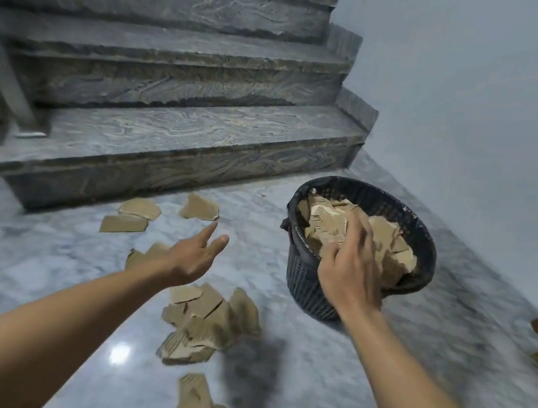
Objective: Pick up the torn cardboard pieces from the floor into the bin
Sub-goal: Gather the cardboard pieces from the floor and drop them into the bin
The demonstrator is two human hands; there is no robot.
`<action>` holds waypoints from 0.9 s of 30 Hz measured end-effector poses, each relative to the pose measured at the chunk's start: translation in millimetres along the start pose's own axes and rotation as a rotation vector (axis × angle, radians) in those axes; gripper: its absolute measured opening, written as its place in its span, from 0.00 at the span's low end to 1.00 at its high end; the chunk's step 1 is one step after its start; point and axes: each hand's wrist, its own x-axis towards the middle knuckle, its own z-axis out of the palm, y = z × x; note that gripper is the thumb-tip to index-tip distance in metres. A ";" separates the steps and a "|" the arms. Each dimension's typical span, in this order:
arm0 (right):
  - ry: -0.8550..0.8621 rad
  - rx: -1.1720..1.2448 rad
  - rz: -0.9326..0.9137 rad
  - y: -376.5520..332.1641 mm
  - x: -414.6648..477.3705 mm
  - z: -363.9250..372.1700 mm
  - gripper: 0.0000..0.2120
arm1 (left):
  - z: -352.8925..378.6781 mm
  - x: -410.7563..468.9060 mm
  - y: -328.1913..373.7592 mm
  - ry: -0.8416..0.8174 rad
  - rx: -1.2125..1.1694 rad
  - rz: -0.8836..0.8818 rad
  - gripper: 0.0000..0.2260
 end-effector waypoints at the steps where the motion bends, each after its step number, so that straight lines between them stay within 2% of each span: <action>1: -0.025 0.026 -0.018 -10.4 -13.1 12.2 0.24 | -7.2 -10.2 -22.1 0.004 0.037 -0.006 0.32; 5: -0.214 0.019 0.003 -42.4 -67.7 77.1 0.26 | -15.4 -42.4 -113.9 0.013 0.095 -0.001 0.31; 8: -0.409 -0.042 -0.020 -49.3 -112.1 126.7 0.29 | -15.7 -46.7 -168.2 -0.073 0.241 -0.081 0.30; 10: -0.498 -0.070 -0.025 -43.3 -143.4 148.9 0.30 | -14.9 -44.6 -187.7 -0.134 0.363 -0.069 0.31; 15: -0.675 -0.203 0.139 -27.8 -210.1 164.5 0.42 | 8.1 -38.7 -197.7 -0.249 0.569 0.015 0.31; 17: -0.783 -0.248 0.181 -24.6 -234.2 167.2 0.48 | 31.2 -49.2 -198.8 -0.217 0.614 0.039 0.30; 19: -0.903 -0.277 0.204 -16.2 -257.7 171.2 0.48 | 65.3 -80.4 -199.2 -0.121 0.495 -0.006 0.35; 21: -1.012 -0.338 0.184 -5.3 -275.4 178.6 0.40 | 108.2 -125.7 -196.4 -0.116 0.457 0.005 0.41; 24: -0.949 -0.393 0.112 7.5 -273.0 190.3 0.33 | 174.7 -169.5 -209.8 -0.095 0.547 0.097 0.44; 27: -0.862 -0.407 -0.002 18.5 -258.6 200.9 0.34 | 208.4 -173.5 -218.7 -0.099 0.615 0.034 0.40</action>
